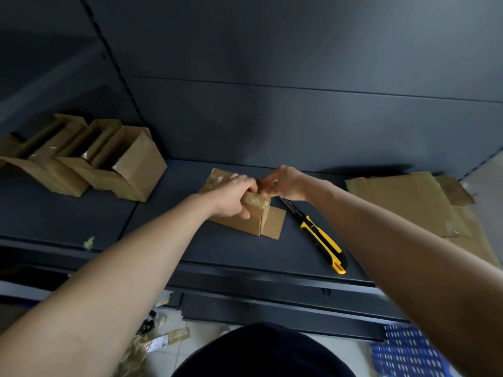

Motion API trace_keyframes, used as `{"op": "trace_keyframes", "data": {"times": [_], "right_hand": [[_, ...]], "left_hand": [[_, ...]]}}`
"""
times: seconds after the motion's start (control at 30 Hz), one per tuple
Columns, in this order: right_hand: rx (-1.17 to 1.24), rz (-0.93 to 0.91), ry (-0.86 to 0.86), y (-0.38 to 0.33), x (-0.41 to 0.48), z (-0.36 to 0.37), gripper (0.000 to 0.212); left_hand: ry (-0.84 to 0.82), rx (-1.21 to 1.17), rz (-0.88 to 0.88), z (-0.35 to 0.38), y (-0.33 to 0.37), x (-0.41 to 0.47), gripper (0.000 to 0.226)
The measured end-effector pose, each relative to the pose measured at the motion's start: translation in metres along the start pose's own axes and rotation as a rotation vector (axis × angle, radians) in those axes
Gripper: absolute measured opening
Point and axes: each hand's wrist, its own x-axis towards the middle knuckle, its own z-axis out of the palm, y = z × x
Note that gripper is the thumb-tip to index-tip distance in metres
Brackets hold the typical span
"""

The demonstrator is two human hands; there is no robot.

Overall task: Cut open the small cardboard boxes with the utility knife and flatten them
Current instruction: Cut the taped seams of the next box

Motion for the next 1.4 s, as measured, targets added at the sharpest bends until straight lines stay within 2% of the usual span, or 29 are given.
{"op": "trace_keyframes", "data": {"times": [0.1, 0.23, 0.33, 0.4, 0.47, 0.53, 0.77, 0.83, 0.9, 0.93, 1.0, 1.07, 1.13, 1.23, 1.3, 1.4], "right_hand": [[-0.024, 0.021, -0.012, 0.002, 0.001, -0.001, 0.037], [0.005, 0.049, -0.010, 0.004, 0.004, 0.000, 0.044], [-0.084, 0.043, -0.005, 0.002, 0.004, -0.001, 0.047], [-0.112, 0.057, -0.022, 0.000, 0.005, -0.001, 0.050], [-0.168, 0.066, -0.024, -0.001, 0.004, -0.001, 0.052], [-0.214, 0.062, -0.002, -0.003, 0.005, 0.000, 0.051], [-0.224, 0.078, 0.009, -0.007, 0.005, -0.003, 0.050], [-0.220, 0.098, 0.000, -0.011, 0.006, -0.004, 0.049], [-0.155, 0.130, -0.023, -0.014, 0.006, -0.007, 0.039], [-0.109, 0.142, -0.034, -0.016, 0.007, -0.008, 0.032], [-0.109, 0.149, -0.031, -0.023, 0.009, -0.010, 0.037], [-0.242, 0.137, 0.030, -0.034, 0.013, -0.005, 0.046], [-0.369, 0.100, 0.109, -0.047, 0.015, 0.003, 0.047], [-0.447, 0.056, 0.127, -0.057, 0.017, 0.011, 0.047], [-0.468, 0.054, 0.122, -0.057, 0.016, 0.013, 0.047], [-0.539, 0.063, 0.112, -0.061, 0.018, 0.017, 0.049]], "left_hand": [[0.031, -0.140, -0.018, 0.006, -0.002, 0.001, 0.037], [0.111, -0.209, 0.007, 0.014, -0.005, 0.000, 0.042], [0.179, -0.173, 0.069, 0.020, -0.007, -0.001, 0.039], [0.109, -0.155, 0.018, 0.015, -0.010, -0.001, 0.038], [0.002, -0.075, -0.037, 0.006, -0.013, 0.000, 0.049], [-0.027, -0.032, -0.040, -0.002, -0.016, -0.001, 0.053], [0.173, 0.011, 0.122, 0.008, -0.023, -0.013, 0.029], [0.321, -0.197, 0.006, 0.008, -0.027, -0.017, 0.029], [0.511, -0.451, -0.213, 0.003, -0.034, -0.018, 0.027], [0.532, -0.480, -0.363, -0.001, -0.039, -0.019, 0.033], [0.346, -0.536, -0.663, -0.005, -0.047, -0.020, 0.059], [0.163, -0.789, -0.811, -0.004, -0.042, -0.021, 0.073], [0.142, -0.946, -0.835, -0.002, -0.031, -0.017, 0.076], [0.206, -1.000, -0.901, -0.001, -0.023, -0.009, 0.081], [0.211, -1.032, -0.890, -0.002, -0.026, -0.004, 0.070], [0.178, -1.031, -0.814, -0.003, -0.032, 0.000, 0.038]]}}
